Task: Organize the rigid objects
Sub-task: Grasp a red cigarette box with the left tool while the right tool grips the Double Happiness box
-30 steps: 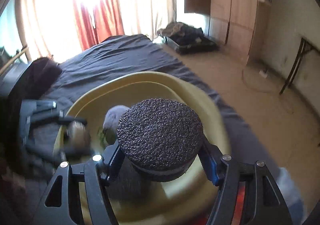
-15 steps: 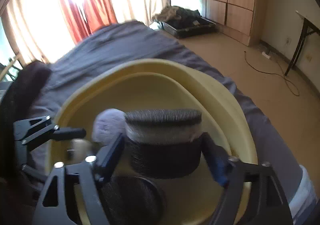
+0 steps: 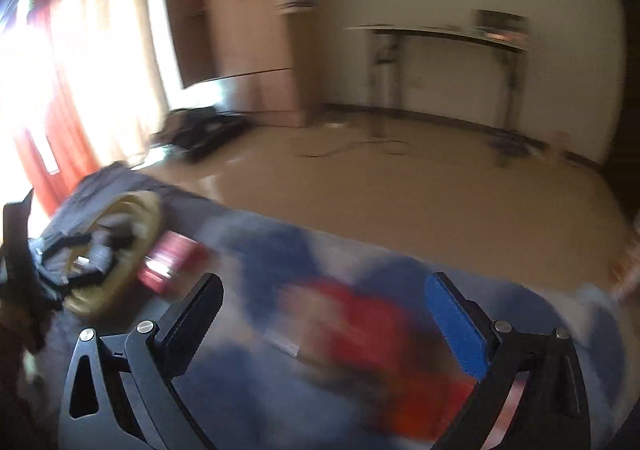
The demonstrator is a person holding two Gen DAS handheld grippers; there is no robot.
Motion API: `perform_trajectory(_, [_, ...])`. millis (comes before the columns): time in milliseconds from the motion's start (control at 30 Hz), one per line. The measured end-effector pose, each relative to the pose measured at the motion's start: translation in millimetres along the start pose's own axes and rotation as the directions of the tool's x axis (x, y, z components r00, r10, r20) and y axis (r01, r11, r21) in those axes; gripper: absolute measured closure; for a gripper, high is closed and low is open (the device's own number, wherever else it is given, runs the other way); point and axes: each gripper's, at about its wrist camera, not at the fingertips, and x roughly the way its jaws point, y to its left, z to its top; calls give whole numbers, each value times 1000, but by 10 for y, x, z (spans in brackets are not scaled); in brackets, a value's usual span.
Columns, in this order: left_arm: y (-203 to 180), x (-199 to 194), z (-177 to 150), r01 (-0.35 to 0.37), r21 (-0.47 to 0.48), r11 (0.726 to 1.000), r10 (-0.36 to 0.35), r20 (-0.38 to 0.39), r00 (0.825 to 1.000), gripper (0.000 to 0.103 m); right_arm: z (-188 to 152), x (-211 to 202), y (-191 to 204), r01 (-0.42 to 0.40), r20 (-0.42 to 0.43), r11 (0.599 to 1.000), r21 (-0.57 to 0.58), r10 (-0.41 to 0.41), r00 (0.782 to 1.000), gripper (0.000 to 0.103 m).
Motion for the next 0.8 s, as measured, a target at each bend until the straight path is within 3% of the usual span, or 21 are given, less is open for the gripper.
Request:
perform_trajectory(33, [-69,76,30,2,6,1000,-2,-13,1000,0,-202,-114,-256,46,7,998,31,-46,999,0])
perform_trajectory(100, [-171,281,109,16,-2,1000,-16,-52,999,0,-461,-205,-493,58,1,997,50,-58,998,0])
perform_trajectory(233, [-198,488,175,6,-39,999,-10,-99,995,0,-811,-208,-609,97,-19,995,15,-97,995,0])
perform_trajectory(367, [-208,587,190,-5,-51,999,0,-105,994,0,-883,-68,-576,104,-95,995,-1,-103,990,0])
perform_trajectory(600, [-300,754,115,-10,-12,1000,8,-139,990,0,-814,75,-697,232,-57,973,17,-231,971,0])
perform_trajectory(700, [-312,765,99,-22,0,1000,22,-126,992,0,-858,131,-805,240,-90,969,64,-234,968,0])
perform_trajectory(800, [-262,800,111,-47,-10,999,45,-125,991,0,-879,195,-930,200,-118,972,125,-186,976,0])
